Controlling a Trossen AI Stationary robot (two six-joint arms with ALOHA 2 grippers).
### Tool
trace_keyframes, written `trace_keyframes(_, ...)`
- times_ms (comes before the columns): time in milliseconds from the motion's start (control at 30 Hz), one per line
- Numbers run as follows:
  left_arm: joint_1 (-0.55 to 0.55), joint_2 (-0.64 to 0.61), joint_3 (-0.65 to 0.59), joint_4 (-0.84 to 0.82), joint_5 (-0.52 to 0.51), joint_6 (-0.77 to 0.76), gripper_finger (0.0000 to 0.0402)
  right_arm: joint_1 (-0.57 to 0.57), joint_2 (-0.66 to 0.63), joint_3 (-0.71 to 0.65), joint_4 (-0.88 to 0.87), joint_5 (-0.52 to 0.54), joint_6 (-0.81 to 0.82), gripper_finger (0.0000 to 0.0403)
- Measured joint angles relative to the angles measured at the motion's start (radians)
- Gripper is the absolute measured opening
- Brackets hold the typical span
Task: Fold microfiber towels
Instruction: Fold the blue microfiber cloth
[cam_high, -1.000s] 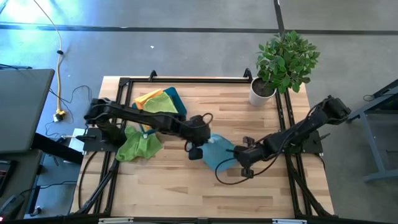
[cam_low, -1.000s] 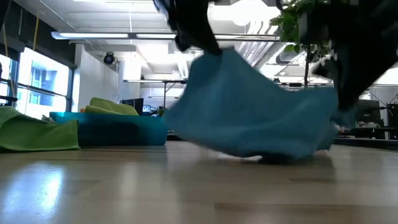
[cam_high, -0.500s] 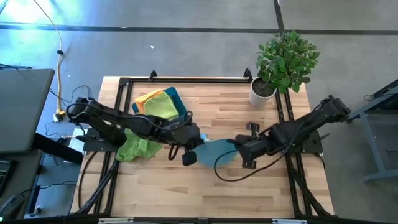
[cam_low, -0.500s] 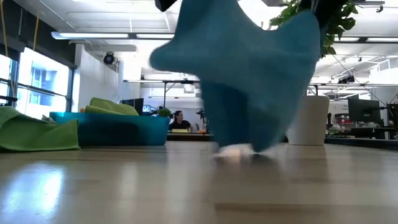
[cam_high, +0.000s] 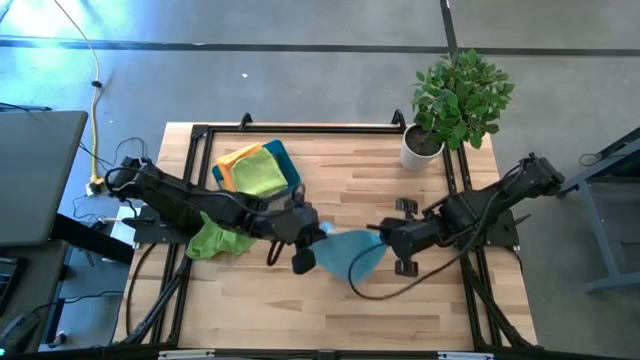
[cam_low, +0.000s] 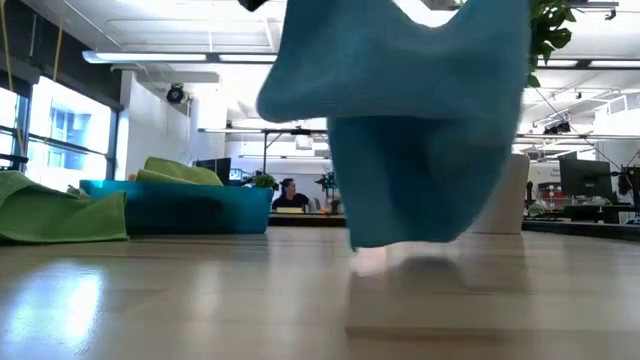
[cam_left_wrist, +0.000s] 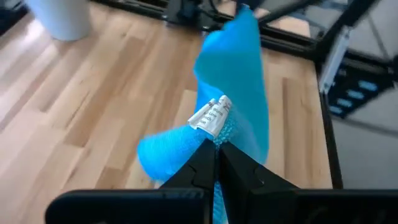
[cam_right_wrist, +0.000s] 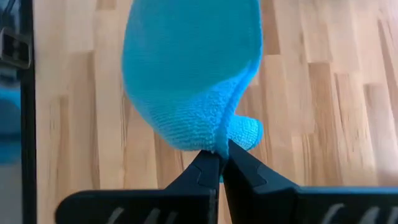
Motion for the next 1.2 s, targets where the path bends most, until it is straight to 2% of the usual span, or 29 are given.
trace_keyframes(33, 0.003, 0.0, 0.0, 0.003, 0.015, -0.016, 0.0005, -0.004, 0.0, 0.0, 0.005, -0.01, 0.008, 0.0)
trace_keyframes(133, 0.017, 0.0, 0.0, 0.042, 0.179, 0.03, 0.0005, -0.007, 0.0, 0.0, 0.005, -0.051, -0.052, 0.0)
trace_keyframes(167, 0.016, 0.0, 0.0, 0.048, 0.192, 0.04, 0.0005, -0.006, 0.0, 0.0, -0.001, -0.054, -0.06, 0.0)
trace_keyframes(400, 0.009, 0.0, 0.0, 0.047, 0.091, 0.088, 0.002, -0.015, 0.0, 0.0, -0.018, -0.039, -0.041, 0.0)
trace_keyframes(700, 0.005, 0.105, 0.0, 0.016, 0.129, 0.066, 0.0078, -0.013, 0.0, 0.0, -0.009, -0.019, -0.054, 0.0)
trace_keyframes(933, 0.001, 0.143, 0.0, 0.06, 0.118, 0.078, 0.0103, -0.013, 0.0, 0.0, -0.01, -0.016, -0.067, 0.0)
trace_keyframes(1200, 0.019, 0.158, 0.0, 0.247, 0.114, 0.12, 0.012, -0.013, 0.0, 0.0, 0.064, 0.138, -0.212, 0.0)
